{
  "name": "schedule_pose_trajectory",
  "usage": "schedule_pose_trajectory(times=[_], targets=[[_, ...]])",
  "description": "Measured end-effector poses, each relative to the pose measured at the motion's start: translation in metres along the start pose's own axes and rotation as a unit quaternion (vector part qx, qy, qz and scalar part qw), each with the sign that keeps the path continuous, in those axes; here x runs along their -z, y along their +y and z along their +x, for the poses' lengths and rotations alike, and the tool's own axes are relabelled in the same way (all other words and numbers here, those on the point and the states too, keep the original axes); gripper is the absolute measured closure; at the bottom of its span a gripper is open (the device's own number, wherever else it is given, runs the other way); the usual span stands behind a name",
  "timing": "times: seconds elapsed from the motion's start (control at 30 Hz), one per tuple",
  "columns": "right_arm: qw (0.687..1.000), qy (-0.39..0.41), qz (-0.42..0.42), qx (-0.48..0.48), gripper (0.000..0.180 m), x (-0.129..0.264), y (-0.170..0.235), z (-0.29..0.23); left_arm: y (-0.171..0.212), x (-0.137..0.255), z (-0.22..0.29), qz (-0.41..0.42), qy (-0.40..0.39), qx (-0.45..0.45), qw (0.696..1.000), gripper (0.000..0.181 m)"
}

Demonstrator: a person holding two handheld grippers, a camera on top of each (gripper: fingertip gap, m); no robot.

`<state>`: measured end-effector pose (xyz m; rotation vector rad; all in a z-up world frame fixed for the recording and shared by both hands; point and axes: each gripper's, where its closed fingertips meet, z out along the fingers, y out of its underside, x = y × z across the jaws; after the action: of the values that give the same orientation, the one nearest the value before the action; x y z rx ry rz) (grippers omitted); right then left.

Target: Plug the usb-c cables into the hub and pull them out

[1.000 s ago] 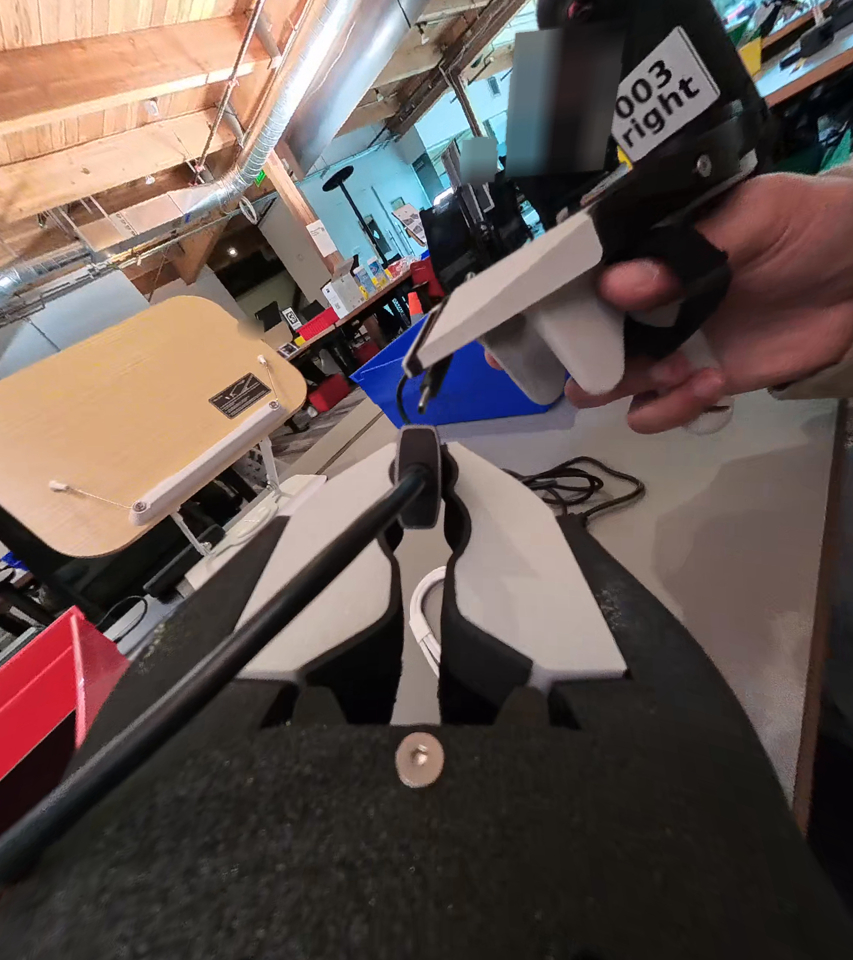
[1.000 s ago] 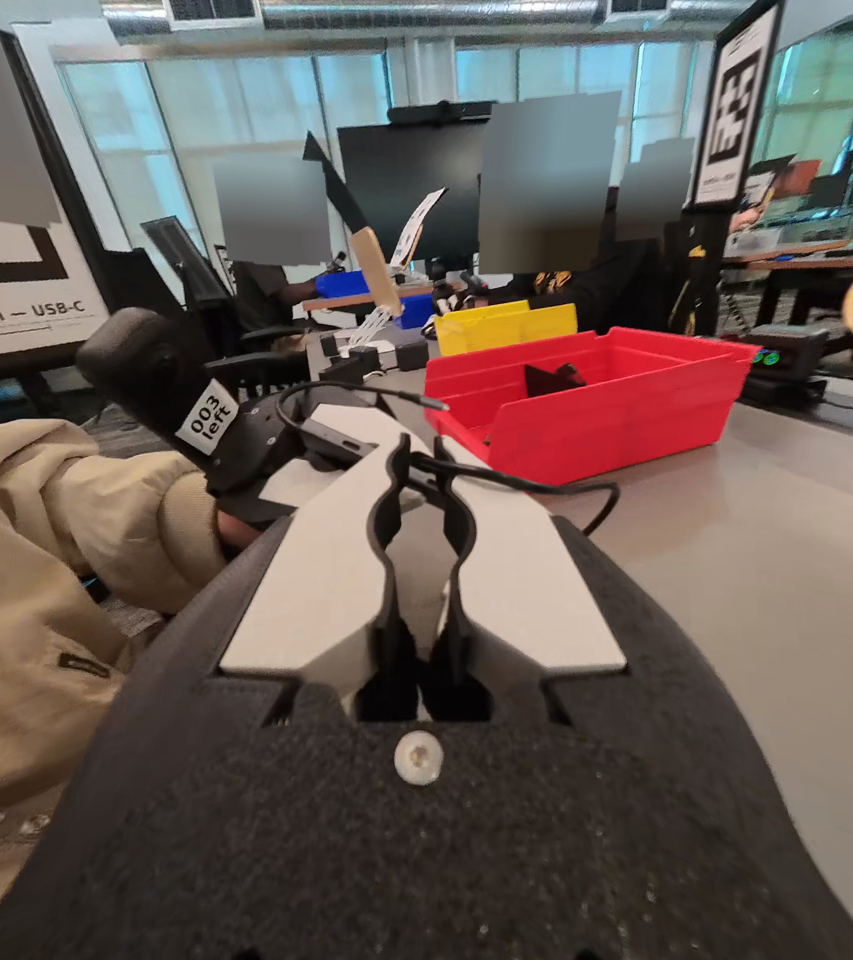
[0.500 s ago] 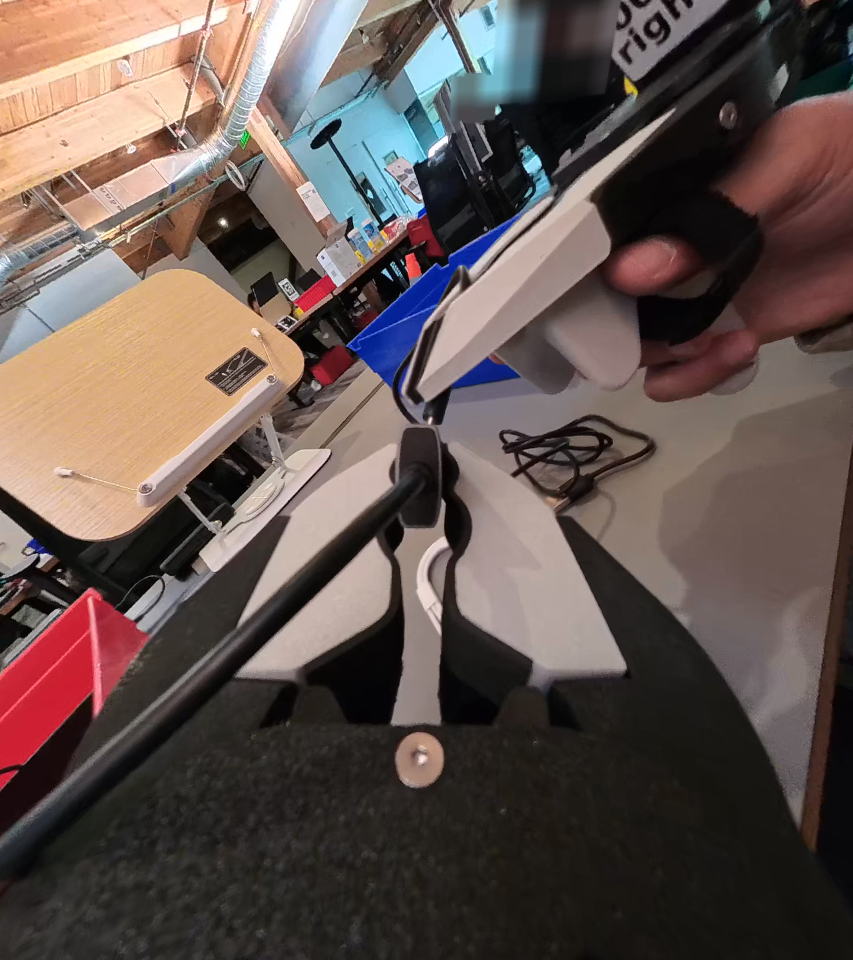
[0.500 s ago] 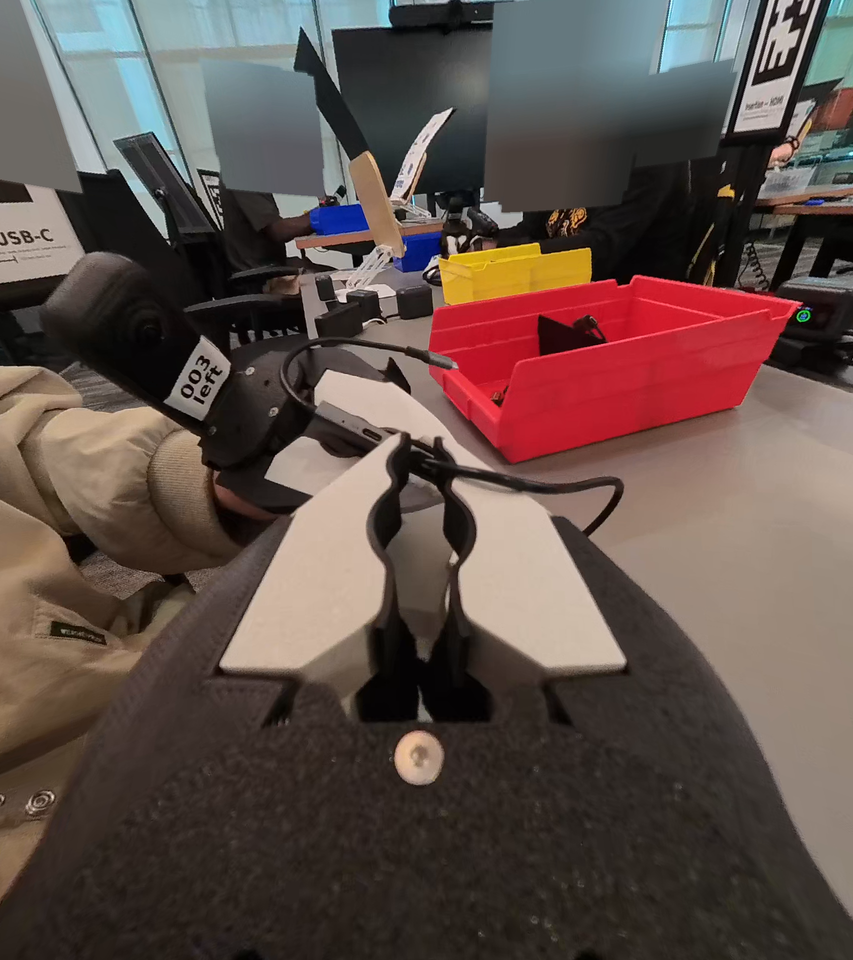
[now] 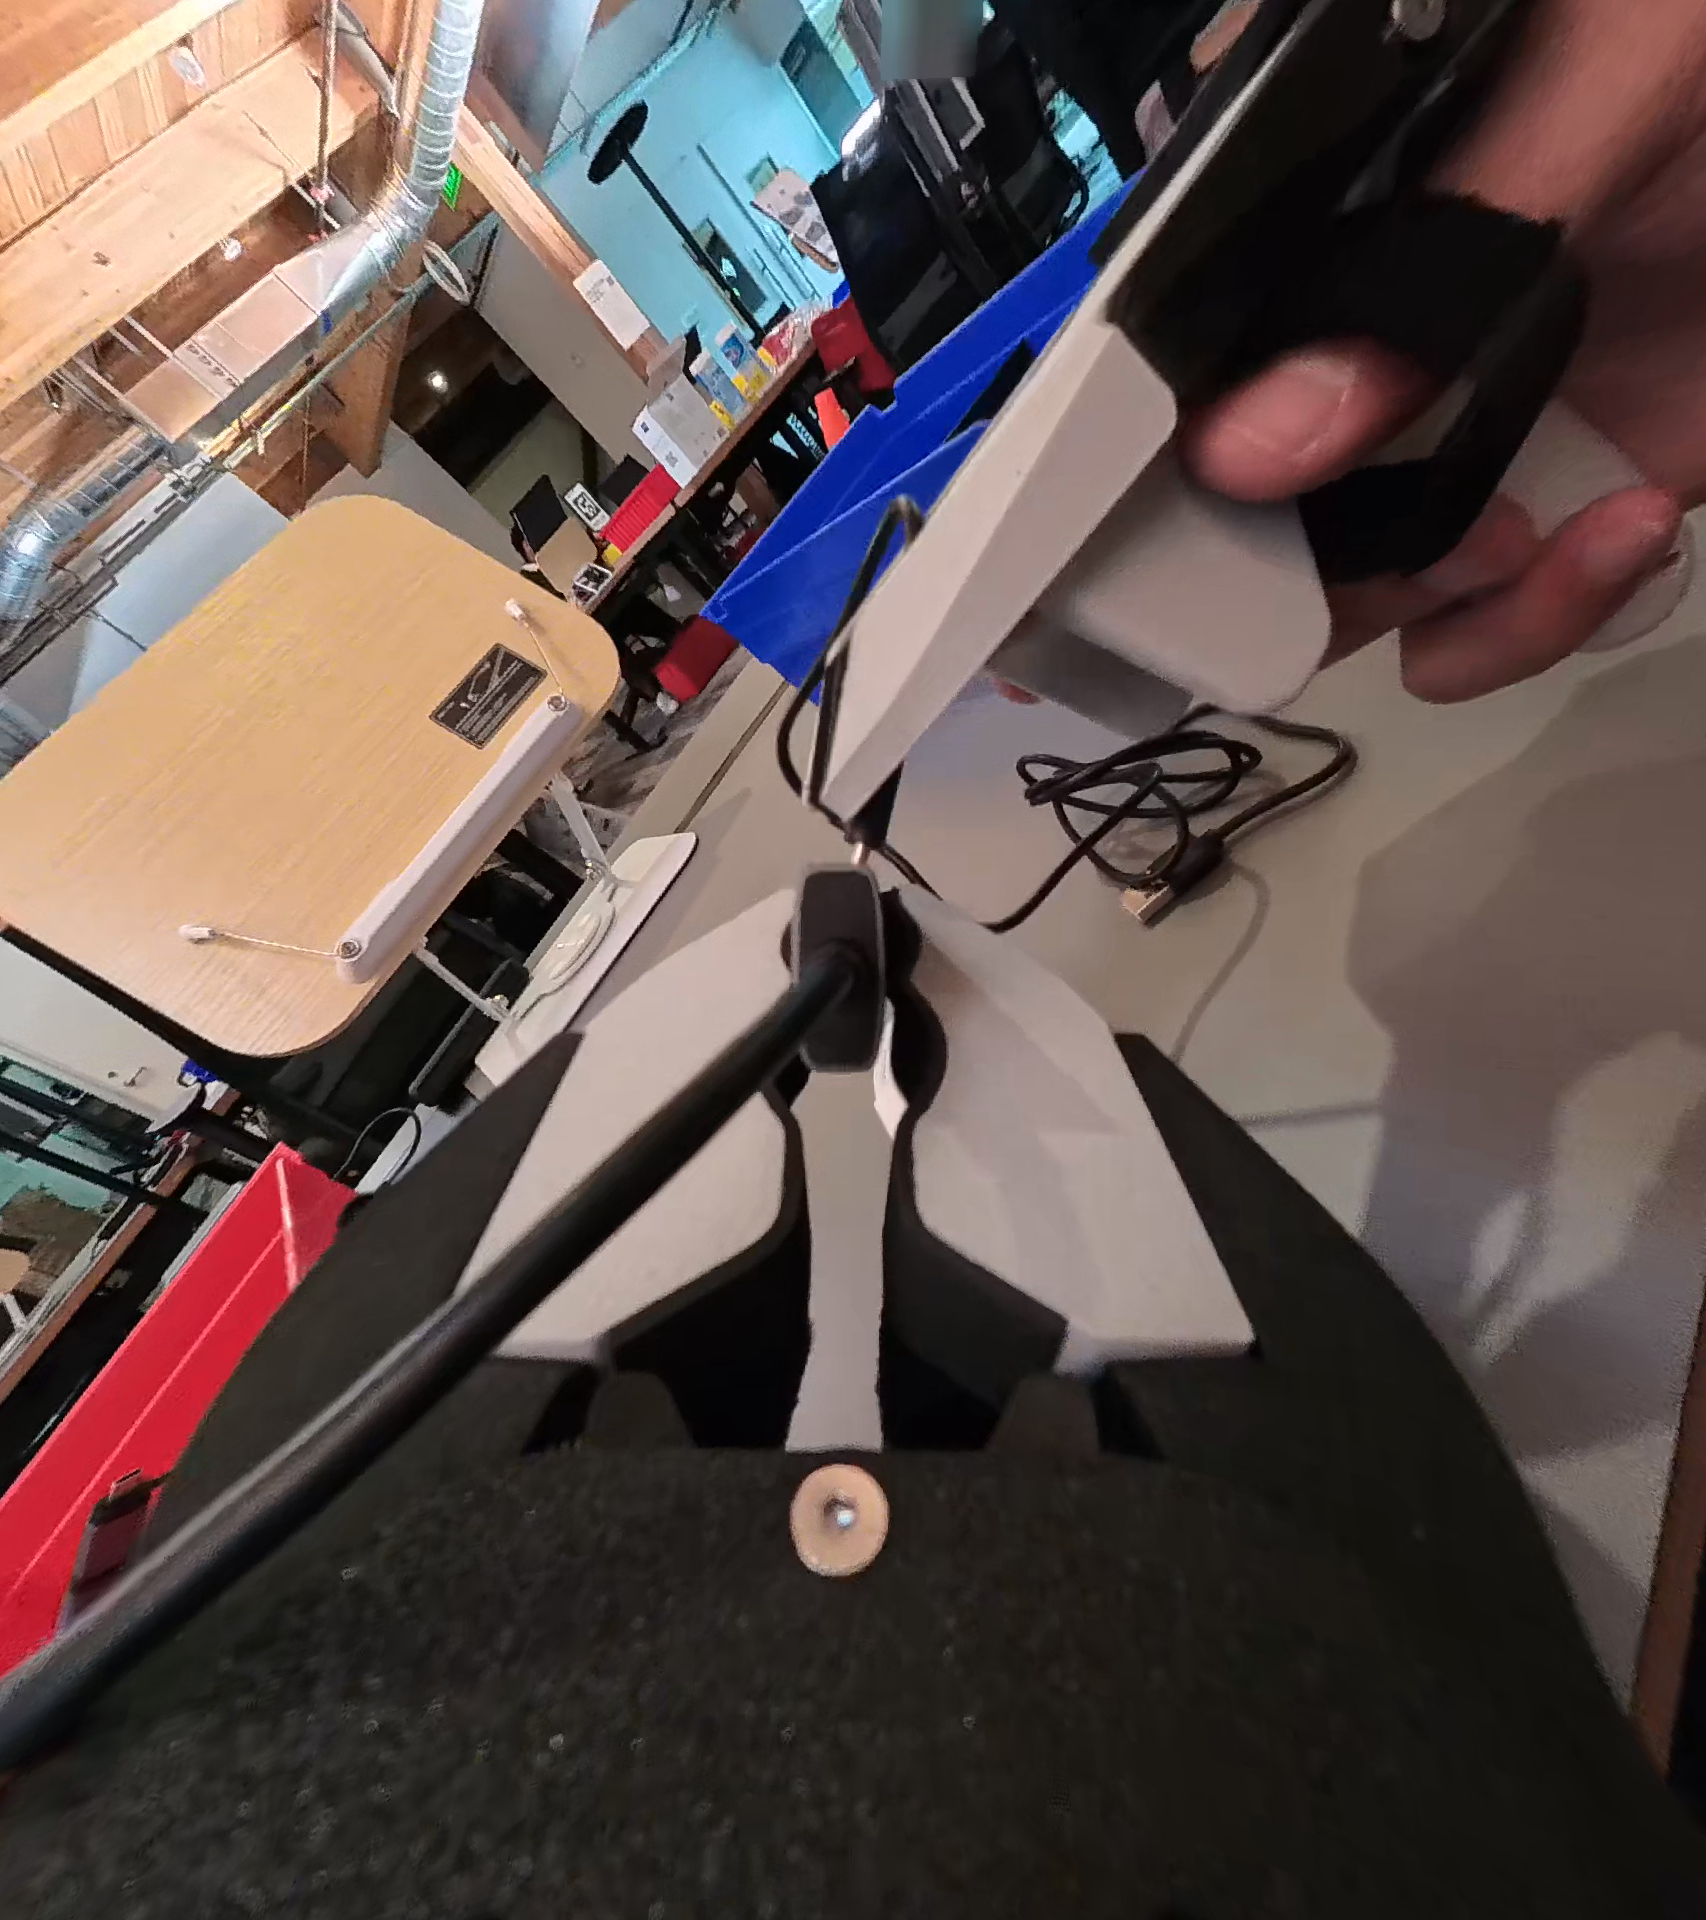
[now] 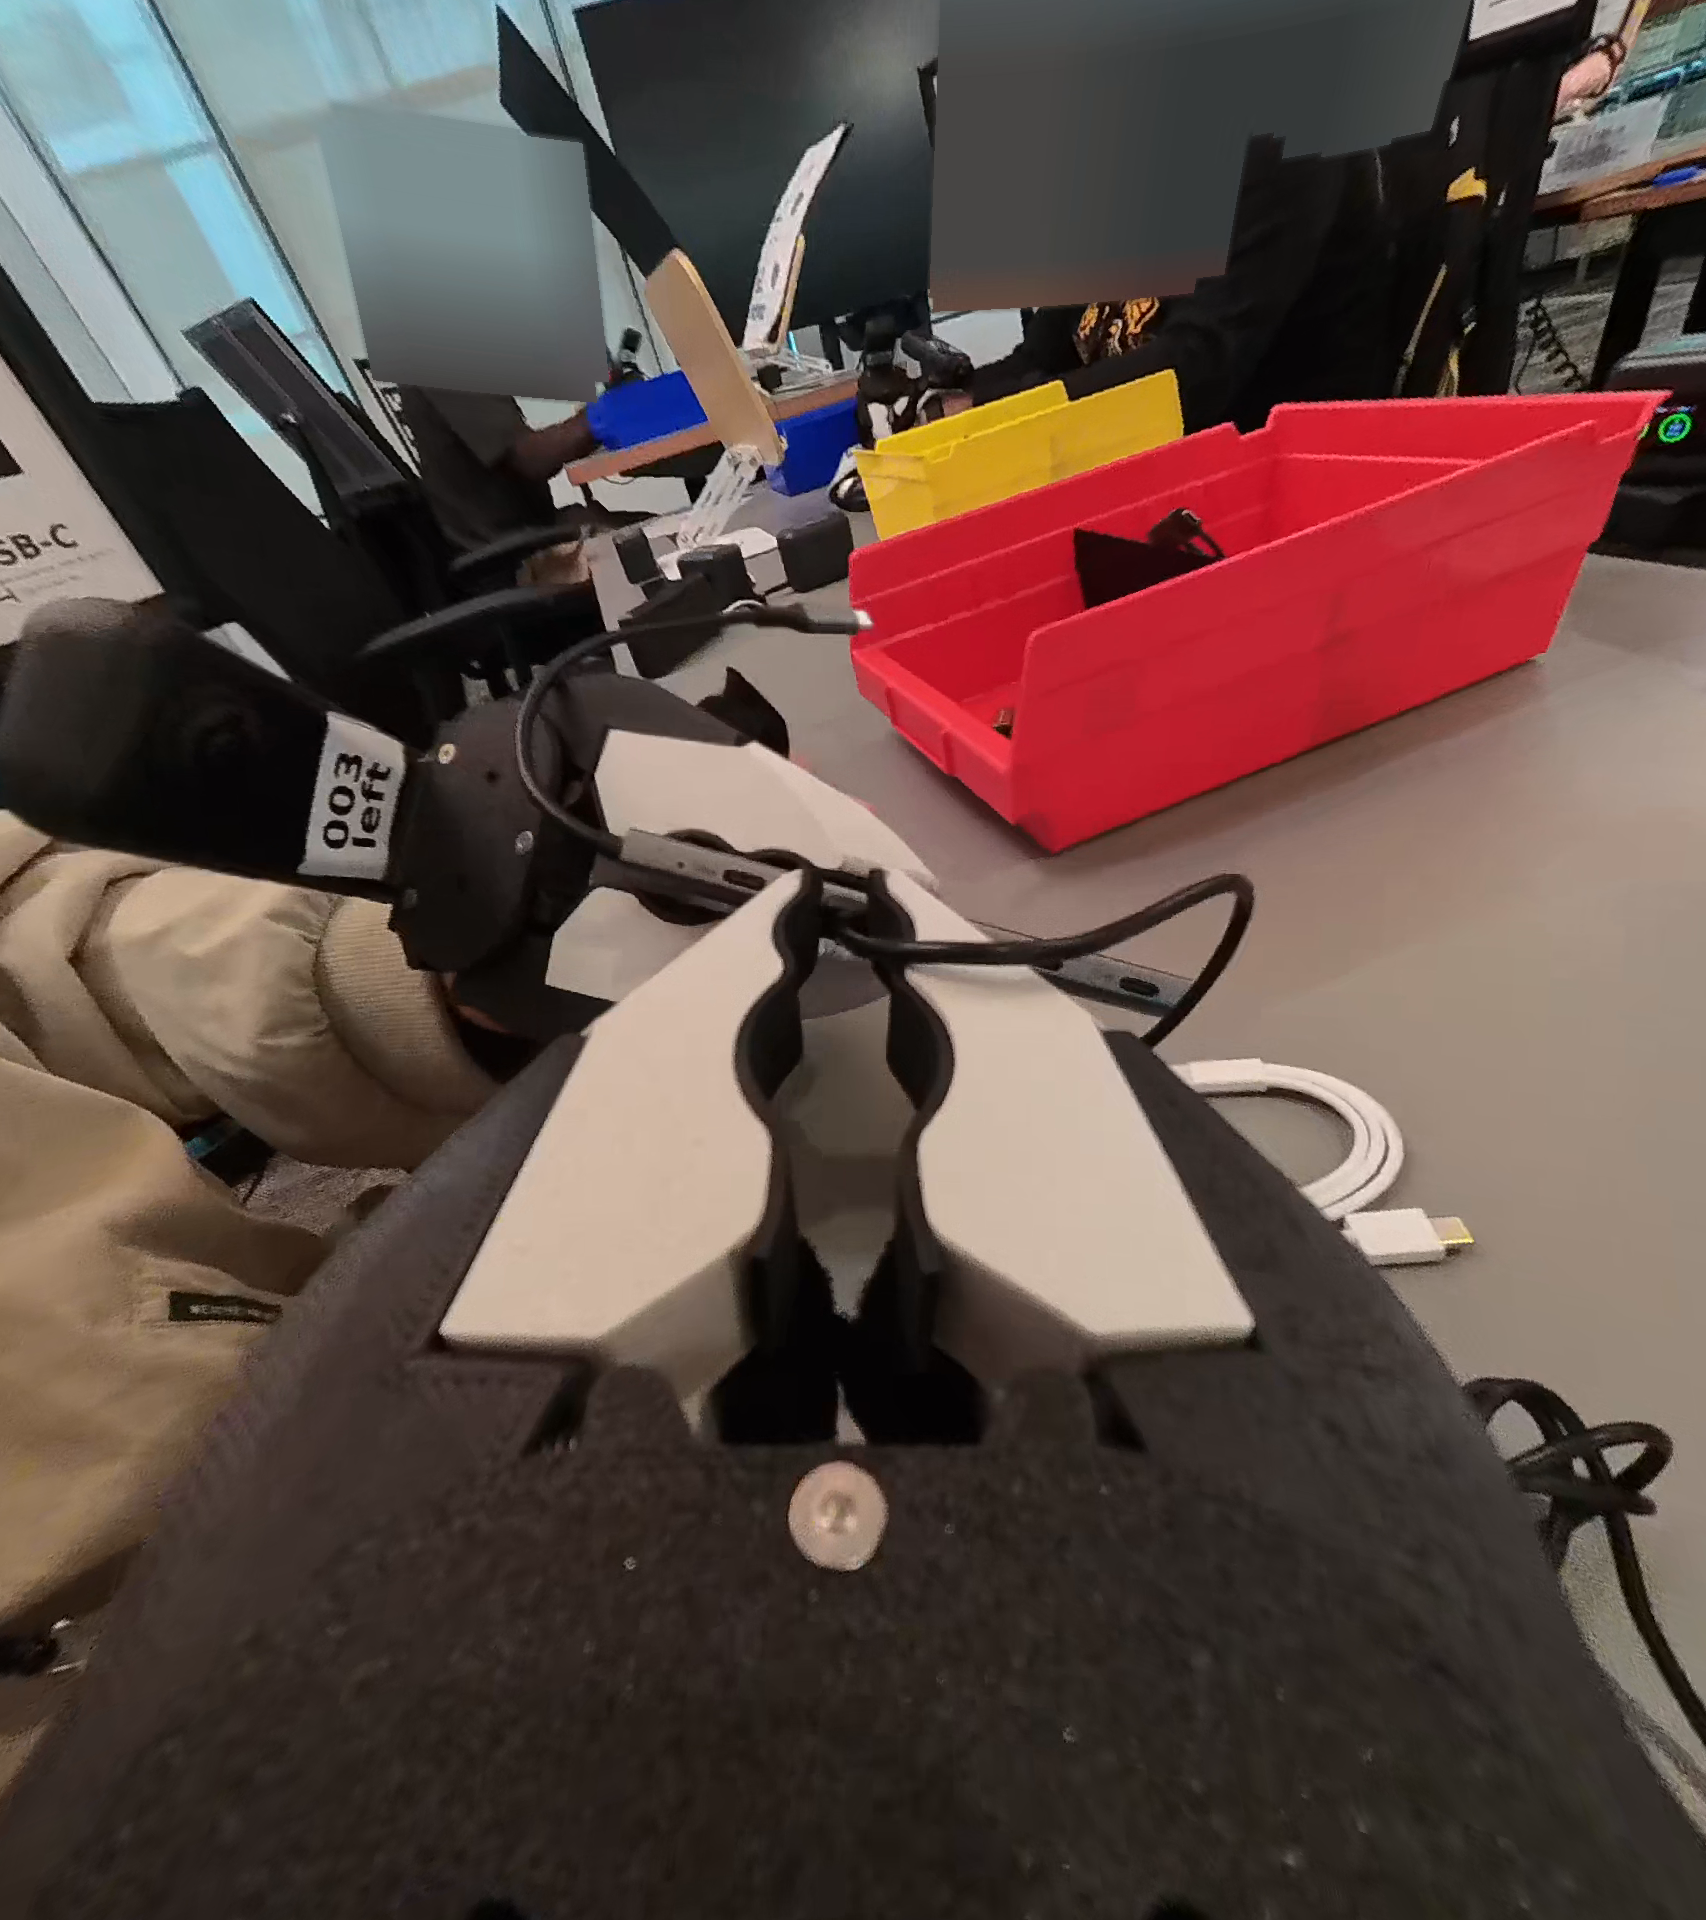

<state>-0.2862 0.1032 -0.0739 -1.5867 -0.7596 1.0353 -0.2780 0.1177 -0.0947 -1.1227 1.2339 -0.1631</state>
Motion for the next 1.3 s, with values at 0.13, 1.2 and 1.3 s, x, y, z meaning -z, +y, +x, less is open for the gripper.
schedule_pose_trajectory(times=[0.13, 1.2, 1.3], targets=[[1.0, 0.005, 0.004, -0.024, 0.171, -0.002, -0.001, 0.0, -0.002, 0.001, 0.012, 0.005, 0.031, -0.019, 0.999, 0.17], [0.996, -0.009, -0.073, -0.049, 0.169, 0.002, 0.023, 0.002, 0.005, -0.003, 0.014, -0.014, 0.02, -0.056, 0.998, 0.17], [0.997, -0.002, -0.072, -0.039, 0.169, 0.0, 0.024, 0.002, 0.006, -0.002, 0.012, -0.025, 0.011, -0.056, 0.998, 0.171]])
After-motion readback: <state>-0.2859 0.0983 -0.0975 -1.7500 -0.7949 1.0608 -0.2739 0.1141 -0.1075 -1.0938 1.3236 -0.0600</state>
